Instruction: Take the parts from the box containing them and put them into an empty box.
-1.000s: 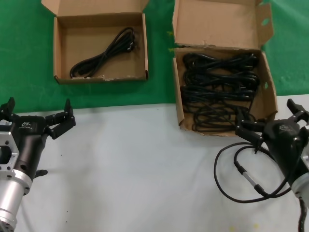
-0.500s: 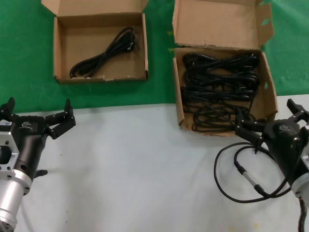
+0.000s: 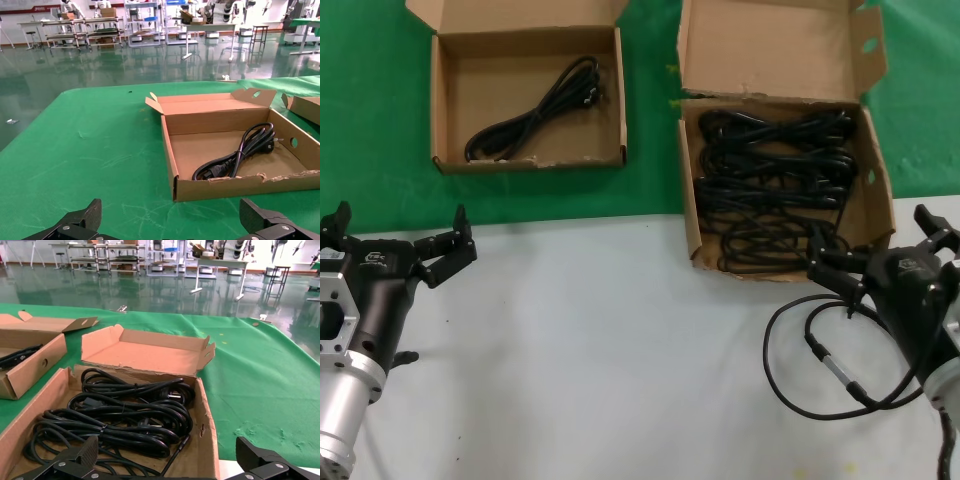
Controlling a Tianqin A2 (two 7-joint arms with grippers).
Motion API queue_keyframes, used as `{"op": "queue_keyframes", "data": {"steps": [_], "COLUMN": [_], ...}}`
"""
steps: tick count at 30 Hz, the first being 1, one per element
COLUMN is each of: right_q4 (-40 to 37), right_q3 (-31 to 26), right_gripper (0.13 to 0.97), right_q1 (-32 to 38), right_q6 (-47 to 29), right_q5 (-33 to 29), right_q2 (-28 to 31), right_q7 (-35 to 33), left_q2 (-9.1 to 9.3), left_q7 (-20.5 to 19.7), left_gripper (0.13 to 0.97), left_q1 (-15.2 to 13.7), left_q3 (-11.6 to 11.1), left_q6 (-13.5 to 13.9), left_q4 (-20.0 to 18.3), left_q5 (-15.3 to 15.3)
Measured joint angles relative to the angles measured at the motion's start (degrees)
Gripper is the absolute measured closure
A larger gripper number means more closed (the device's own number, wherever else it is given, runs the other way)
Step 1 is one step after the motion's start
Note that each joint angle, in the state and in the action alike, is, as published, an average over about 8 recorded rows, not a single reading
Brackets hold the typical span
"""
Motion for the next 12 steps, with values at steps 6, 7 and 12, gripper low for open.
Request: {"op": "queue_keyframes", "data": {"steps": [6, 7, 12], "right_q4": [0.0, 0.0, 0.0], "right_q3": [0.0, 0.0, 0.0], "right_gripper": [0.129, 0.129, 0.129], "right_q1": [0.0, 0.0, 0.0], "right_q6": [0.0, 0.0, 0.0], "right_q5": [0.0, 0.0, 0.0], "right_q2": [0.0, 0.0, 0.0], "right_q7": [0.0, 0.0, 0.0], "left_q2": [0.0, 0.0, 0.0], "left_q7": [0.0, 0.0, 0.0], "left_gripper": [0.132, 0.132, 0.132], "left_q1": [0.0, 0.0, 0.0], "left_q3": [0.0, 0.0, 0.0], "left_q6": [0.0, 0.0, 0.0], "left_q4": [0.0, 0.0, 0.0], "left_q5": [0.0, 0.0, 0.0]}}
